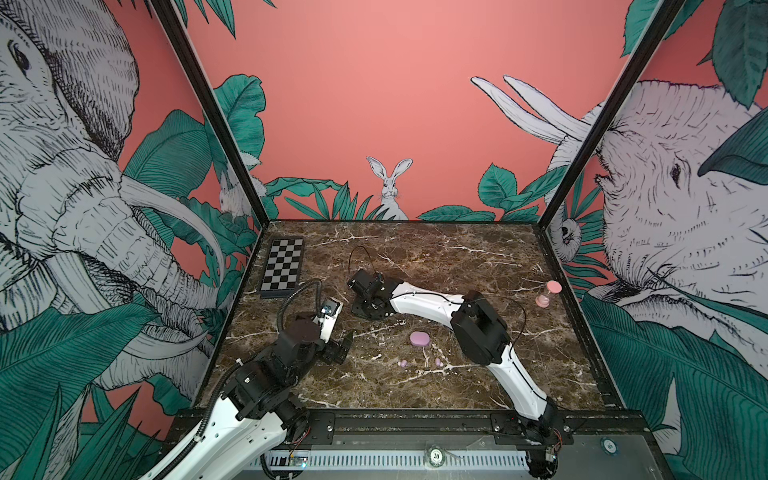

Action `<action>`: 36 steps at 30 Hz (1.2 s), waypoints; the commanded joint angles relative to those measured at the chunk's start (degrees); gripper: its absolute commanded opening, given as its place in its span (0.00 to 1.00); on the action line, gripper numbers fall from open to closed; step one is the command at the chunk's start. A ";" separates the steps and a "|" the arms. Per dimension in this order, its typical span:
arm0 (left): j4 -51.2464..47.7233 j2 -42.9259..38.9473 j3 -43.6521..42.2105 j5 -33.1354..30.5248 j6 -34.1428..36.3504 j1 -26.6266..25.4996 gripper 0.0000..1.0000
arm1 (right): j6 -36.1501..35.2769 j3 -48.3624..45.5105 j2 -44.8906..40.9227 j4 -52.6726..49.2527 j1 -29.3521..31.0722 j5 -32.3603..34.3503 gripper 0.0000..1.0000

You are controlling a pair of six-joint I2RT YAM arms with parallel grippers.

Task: Insert the wireless bluetooth earbuds into the charging case
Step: 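Lower the right gripper and close it on the loose white earbud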

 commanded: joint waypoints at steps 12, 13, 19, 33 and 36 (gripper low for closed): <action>0.87 0.92 -0.65 0.12 0.48 -0.20 0.99 | -1.47 -8.35 -5.04 6.98 -0.84 -0.70 0.23; 0.88 0.93 -0.68 0.18 0.44 -0.13 0.99 | -1.67 -8.41 -5.22 7.18 -0.83 -0.68 0.23; 0.92 1.19 -0.68 0.27 0.40 -0.16 0.99 | -2.31 -9.71 -6.60 7.69 -0.79 -0.60 0.24; 1.15 2.08 -0.73 1.72 0.41 -0.17 0.99 | -3.19 -13.69 -9.24 10.99 -0.81 -2.11 0.24; 1.20 2.50 -0.76 2.18 0.40 -0.14 0.99 | -3.40 -14.84 -10.39 12.23 -0.67 -2.24 0.24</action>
